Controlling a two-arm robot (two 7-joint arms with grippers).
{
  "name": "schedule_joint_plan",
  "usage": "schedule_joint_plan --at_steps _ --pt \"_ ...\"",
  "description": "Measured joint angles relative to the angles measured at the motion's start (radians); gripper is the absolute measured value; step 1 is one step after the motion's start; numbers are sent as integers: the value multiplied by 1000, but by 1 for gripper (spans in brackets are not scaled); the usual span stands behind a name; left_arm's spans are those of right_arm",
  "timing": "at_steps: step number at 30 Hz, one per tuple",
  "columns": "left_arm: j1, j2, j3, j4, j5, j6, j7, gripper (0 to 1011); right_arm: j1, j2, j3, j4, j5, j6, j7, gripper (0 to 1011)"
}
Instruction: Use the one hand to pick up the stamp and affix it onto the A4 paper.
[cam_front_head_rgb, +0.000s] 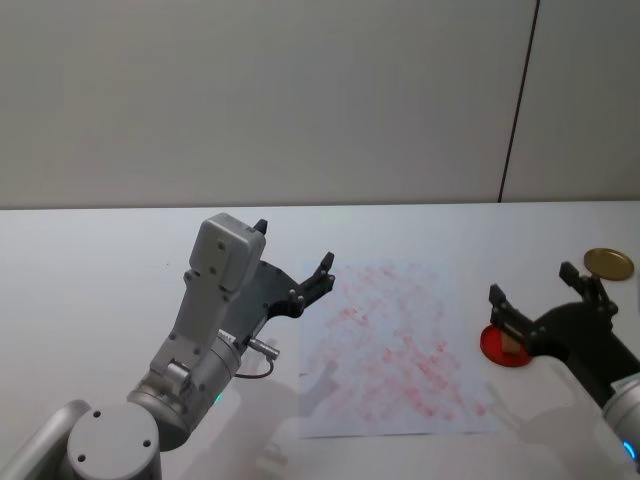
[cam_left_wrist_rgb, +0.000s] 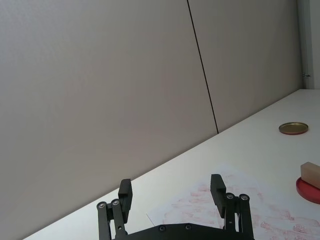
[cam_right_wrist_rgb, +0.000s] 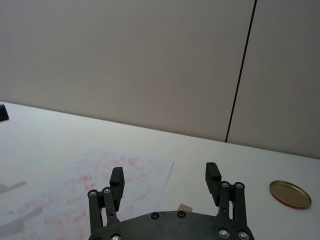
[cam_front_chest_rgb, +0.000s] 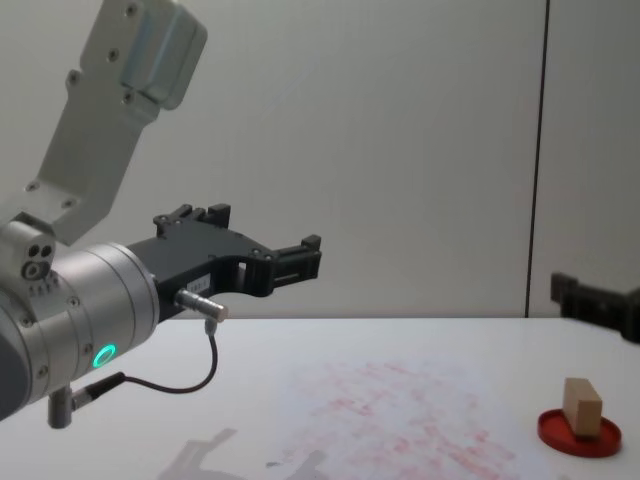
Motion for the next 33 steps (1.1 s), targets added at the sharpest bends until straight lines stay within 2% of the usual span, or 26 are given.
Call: schedule_joint_plan --at_steps 8,13,18,19,26,33 --pt "0 0 0 0 0 0 0 993 4 1 -1 63 -45 -14 3 1001" --pt "0 0 0 0 0 0 0 993 30 -2 3 118 -61 -8 20 1001" --pt "0 0 0 0 0 0 0 993 93 -13 15 199 -70 15 55 1001" --pt "0 0 0 0 0 0 0 993 93 -13 15 199 -70 15 55 1001" --pt "0 0 0 0 0 0 0 993 188 -28 29 289 -70 54 112 1001" --pt "0 0 0 0 0 0 0 993 251 -39 36 335 -61 88 167 1001"
